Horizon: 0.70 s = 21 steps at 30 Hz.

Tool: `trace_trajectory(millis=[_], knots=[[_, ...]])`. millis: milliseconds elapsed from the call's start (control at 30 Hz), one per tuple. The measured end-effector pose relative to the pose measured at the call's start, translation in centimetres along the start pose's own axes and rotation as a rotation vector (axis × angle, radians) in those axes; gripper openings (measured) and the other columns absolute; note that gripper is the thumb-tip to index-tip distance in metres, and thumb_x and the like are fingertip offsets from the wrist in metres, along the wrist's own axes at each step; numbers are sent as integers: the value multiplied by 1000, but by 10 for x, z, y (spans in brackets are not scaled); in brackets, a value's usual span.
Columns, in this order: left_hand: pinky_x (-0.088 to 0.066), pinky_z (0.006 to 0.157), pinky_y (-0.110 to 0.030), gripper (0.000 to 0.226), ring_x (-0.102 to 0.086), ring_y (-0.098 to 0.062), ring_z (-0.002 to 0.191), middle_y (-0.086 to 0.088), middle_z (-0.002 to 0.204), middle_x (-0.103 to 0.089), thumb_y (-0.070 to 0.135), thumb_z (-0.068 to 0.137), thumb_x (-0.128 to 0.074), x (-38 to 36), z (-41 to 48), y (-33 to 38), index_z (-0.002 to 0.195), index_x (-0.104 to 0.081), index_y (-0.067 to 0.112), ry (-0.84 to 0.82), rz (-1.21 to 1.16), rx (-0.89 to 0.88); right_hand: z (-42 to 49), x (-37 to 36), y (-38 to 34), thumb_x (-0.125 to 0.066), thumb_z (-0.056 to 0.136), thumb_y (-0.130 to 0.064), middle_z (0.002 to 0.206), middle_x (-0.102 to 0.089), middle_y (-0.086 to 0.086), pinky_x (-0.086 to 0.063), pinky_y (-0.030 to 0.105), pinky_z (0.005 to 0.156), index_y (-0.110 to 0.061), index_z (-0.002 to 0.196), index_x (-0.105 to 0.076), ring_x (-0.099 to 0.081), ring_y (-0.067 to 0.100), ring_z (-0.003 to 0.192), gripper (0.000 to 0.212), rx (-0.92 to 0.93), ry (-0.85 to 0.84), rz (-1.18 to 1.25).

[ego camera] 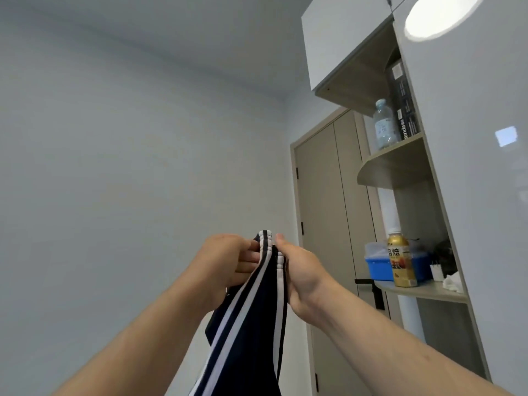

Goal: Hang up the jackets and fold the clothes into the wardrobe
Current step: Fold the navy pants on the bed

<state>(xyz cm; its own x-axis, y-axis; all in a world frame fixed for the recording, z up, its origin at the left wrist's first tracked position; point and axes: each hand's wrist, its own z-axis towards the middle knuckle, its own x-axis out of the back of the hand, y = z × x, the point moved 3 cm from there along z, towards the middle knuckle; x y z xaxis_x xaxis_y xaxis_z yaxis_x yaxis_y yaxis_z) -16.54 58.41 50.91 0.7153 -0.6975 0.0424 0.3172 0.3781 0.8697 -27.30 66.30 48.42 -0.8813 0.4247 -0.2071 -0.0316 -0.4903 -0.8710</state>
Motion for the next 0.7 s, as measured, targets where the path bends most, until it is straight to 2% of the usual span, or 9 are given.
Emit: trace_trajectory(millis=[133, 200, 300, 367, 433, 500, 567, 633, 700], knots=[[-60, 67, -32, 34, -73, -27, 93, -17, 103, -74, -5, 91, -38, 10, -14, -6, 115, -62, 2, -261, -162, 100, -8, 5, -1, -63, 94, -37, 103, -73, 20, -57, 48, 88, -1, 120, -63, -71, 38, 94, 45, 32, -4, -83], [-59, 74, -33, 36, -70, -22, 96, -12, 114, -72, -4, 94, -39, 13, -22, -13, 122, -59, 4, -363, -179, 114, -12, 6, 0, -67, 91, -29, 93, -71, 17, -59, 45, 77, 3, 120, -61, -70, 33, 81, 42, 35, 26, -110], [-56, 78, -32, 43, -65, -18, 92, -6, 123, -68, -7, 94, -34, 16, -32, -23, 126, -58, 7, -456, -178, 102, -16, 7, 2, -70, 88, -25, 91, -71, 17, -57, 49, 78, 1, 113, -62, -68, 32, 78, 37, 31, 25, -113], [-56, 76, -30, 41, -68, -20, 93, -10, 123, -68, -7, 93, -37, 18, -37, -29, 125, -59, 6, -479, -236, 87, -18, 8, 4, -66, 89, -13, 80, -70, 13, -58, 42, 66, -1, 103, -62, -67, 27, 68, 19, 30, 20, -113], [-58, 72, -30, 28, -71, -23, 93, -14, 114, -71, -1, 94, -50, 22, -38, -38, 120, -60, 4, -351, -323, 48, -19, 9, 3, -54, 89, -2, 67, -64, 8, -52, 33, 55, -3, 92, -60, -61, 22, 56, 7, 35, 18, -94], [-58, 67, -32, 21, -71, -21, 81, -15, 104, -71, 8, 90, -64, 31, -39, -54, 111, -62, 6, -33, -274, -34, -20, 10, -1, -45, 88, 4, 69, -62, 10, -52, 33, 57, 0, 95, -61, -59, 22, 58, 18, 51, 6, -69], [-57, 77, -37, 37, -69, -21, 88, -15, 110, -68, 24, 80, -79, 36, -43, -75, 111, -62, 13, 164, -176, -48, -21, 9, -7, -40, 87, 6, 77, -62, 14, -54, 37, 62, 5, 107, -59, -60, 25, 65, 27, 71, -17, -26], [-55, 85, -40, 57, -69, -27, 103, -12, 117, -69, 44, 69, -82, 21, -55, -94, 117, -68, 16, -97, -214, 101, -23, 6, -15, -39, 86, 7, 81, -62, 15, -55, 38, 65, 3, 108, -58, -62, 26, 68, 29, 87, -51, 16], [-56, 81, -41, 54, -67, -34, 108, -17, 118, -69, 43, 73, -80, 10, -67, -102, 116, -72, 12, -315, -360, 283, -26, 3, -20, -39, 86, 9, 78, -64, 12, -56, 36, 61, 0, 104, -57, -63, 24, 65, 28, 92, -53, 22]])
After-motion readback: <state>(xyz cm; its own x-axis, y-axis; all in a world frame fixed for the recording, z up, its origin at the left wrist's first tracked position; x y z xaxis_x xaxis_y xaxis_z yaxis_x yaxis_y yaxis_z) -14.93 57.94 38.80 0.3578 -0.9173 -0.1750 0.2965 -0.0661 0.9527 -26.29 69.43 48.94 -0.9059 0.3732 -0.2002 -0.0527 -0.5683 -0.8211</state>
